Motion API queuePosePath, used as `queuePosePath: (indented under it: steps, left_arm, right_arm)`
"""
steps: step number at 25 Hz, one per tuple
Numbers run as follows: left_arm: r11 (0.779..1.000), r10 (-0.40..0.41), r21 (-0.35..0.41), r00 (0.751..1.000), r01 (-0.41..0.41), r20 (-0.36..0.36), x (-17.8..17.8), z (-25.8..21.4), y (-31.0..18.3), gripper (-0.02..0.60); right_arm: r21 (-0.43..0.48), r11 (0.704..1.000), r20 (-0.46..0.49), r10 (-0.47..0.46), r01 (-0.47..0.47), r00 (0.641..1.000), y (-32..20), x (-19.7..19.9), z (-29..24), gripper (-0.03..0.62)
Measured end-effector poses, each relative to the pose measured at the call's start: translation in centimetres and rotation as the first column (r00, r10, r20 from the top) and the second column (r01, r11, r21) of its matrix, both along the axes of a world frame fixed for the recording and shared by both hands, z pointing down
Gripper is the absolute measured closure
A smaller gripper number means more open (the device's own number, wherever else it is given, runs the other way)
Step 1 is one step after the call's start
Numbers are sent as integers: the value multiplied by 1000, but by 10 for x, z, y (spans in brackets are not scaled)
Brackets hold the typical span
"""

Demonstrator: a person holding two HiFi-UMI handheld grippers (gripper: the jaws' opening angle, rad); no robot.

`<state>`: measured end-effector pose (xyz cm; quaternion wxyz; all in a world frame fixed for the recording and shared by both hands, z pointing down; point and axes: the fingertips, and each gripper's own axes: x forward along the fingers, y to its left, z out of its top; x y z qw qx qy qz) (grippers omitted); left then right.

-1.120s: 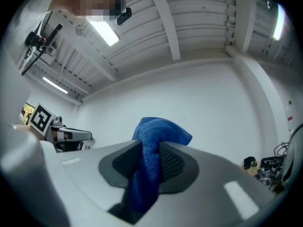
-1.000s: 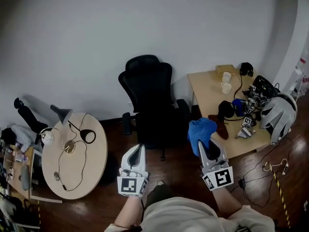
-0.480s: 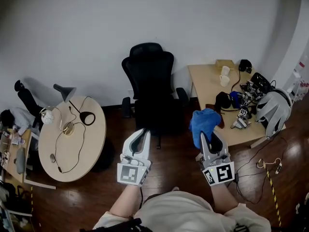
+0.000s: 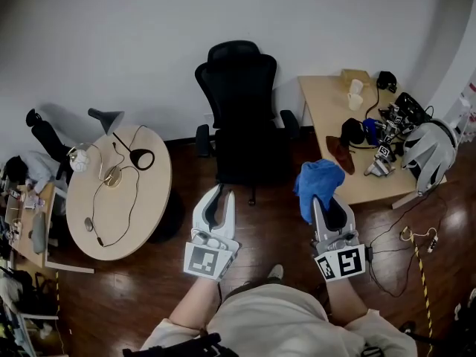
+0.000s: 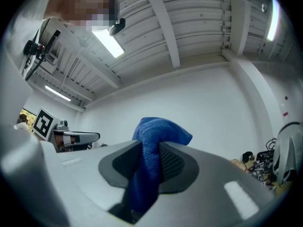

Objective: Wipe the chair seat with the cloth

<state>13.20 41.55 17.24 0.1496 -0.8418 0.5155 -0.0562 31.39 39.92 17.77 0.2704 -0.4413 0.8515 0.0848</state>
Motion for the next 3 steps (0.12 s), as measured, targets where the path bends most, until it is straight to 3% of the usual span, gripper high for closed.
queuePosePath:
  steps: [3]
  left_arm:
    - [1000,0,8,1000,0,6,-1,1,1,581]
  right_arm:
    - [3,1000,8,-1,1,1000,2,-1,1,499]
